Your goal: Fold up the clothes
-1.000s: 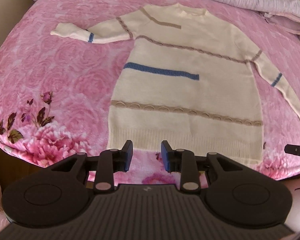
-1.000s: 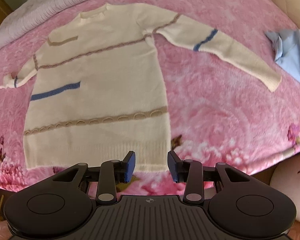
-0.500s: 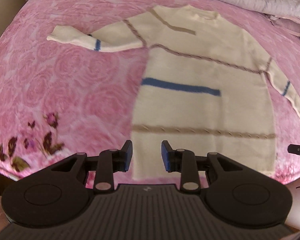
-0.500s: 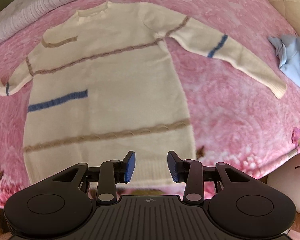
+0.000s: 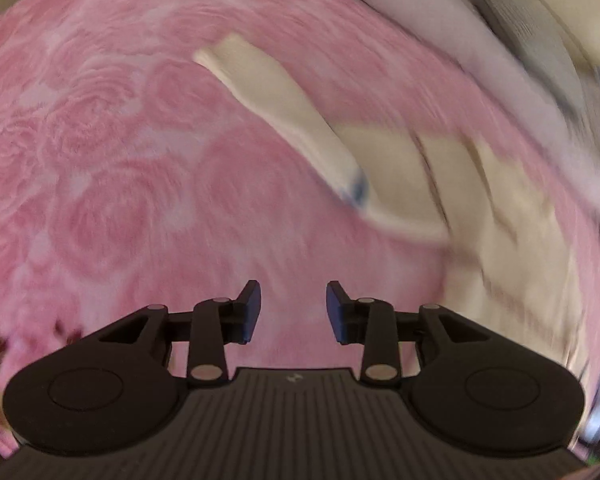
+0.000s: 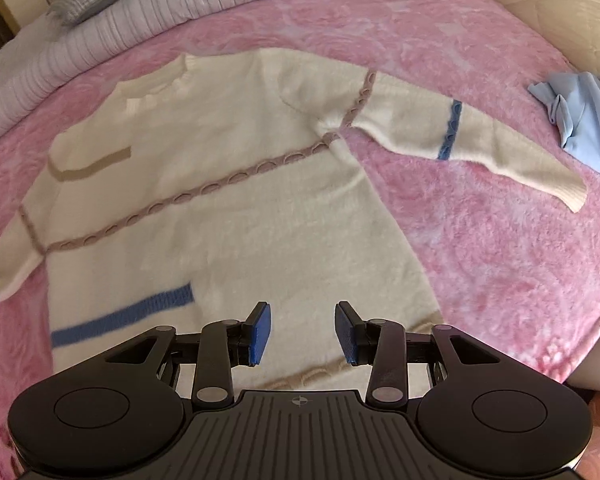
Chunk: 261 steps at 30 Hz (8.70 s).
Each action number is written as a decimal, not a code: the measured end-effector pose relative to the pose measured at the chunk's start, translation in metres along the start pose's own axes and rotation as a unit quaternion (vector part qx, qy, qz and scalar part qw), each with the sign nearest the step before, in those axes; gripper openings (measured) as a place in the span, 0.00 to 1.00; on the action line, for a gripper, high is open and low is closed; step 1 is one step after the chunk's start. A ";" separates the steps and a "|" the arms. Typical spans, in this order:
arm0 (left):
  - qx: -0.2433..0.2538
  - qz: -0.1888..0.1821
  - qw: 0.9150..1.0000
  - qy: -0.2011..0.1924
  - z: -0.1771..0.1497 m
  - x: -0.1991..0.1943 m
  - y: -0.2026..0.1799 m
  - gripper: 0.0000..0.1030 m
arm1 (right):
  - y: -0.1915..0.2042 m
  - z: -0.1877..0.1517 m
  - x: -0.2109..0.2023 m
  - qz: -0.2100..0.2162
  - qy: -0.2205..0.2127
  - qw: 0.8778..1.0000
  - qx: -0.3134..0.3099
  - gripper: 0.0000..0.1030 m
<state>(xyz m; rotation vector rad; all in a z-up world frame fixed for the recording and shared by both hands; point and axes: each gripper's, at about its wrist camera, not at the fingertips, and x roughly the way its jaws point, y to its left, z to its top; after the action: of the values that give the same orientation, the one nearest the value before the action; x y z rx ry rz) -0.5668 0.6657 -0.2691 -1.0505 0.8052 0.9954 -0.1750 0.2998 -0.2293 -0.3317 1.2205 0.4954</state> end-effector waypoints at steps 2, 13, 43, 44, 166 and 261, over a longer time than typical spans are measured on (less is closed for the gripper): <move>-0.043 -0.010 0.999 -0.012 0.027 0.018 0.016 0.30 | 0.006 -0.001 0.010 -0.012 0.012 1.000 -0.002 0.39; -0.177 -0.028 0.982 -0.068 0.137 0.097 0.050 0.30 | 0.024 -0.005 0.036 -0.047 0.061 0.997 -0.026 0.39; -0.164 0.111 0.969 -0.148 -0.029 0.028 0.105 0.12 | 0.036 -0.027 0.040 -0.015 0.067 0.996 -0.062 0.39; -0.160 0.129 0.967 -0.149 -0.028 0.023 0.103 0.12 | 0.030 -0.029 0.038 -0.015 0.066 0.996 -0.060 0.39; 0.157 0.044 0.982 -0.092 -0.396 -0.278 -0.243 0.38 | -0.219 -0.093 -0.172 0.151 -0.026 0.970 -0.190 0.45; 0.215 0.006 0.976 -0.045 -0.360 -0.250 -0.262 0.44 | -0.203 -0.076 -0.191 0.149 -0.059 0.978 -0.132 0.50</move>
<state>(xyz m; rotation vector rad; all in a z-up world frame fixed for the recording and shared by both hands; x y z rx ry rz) -0.4357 0.2132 -0.0725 -0.6253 0.9027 0.8233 -0.1782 0.0543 -0.0765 -0.3405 1.0949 0.9296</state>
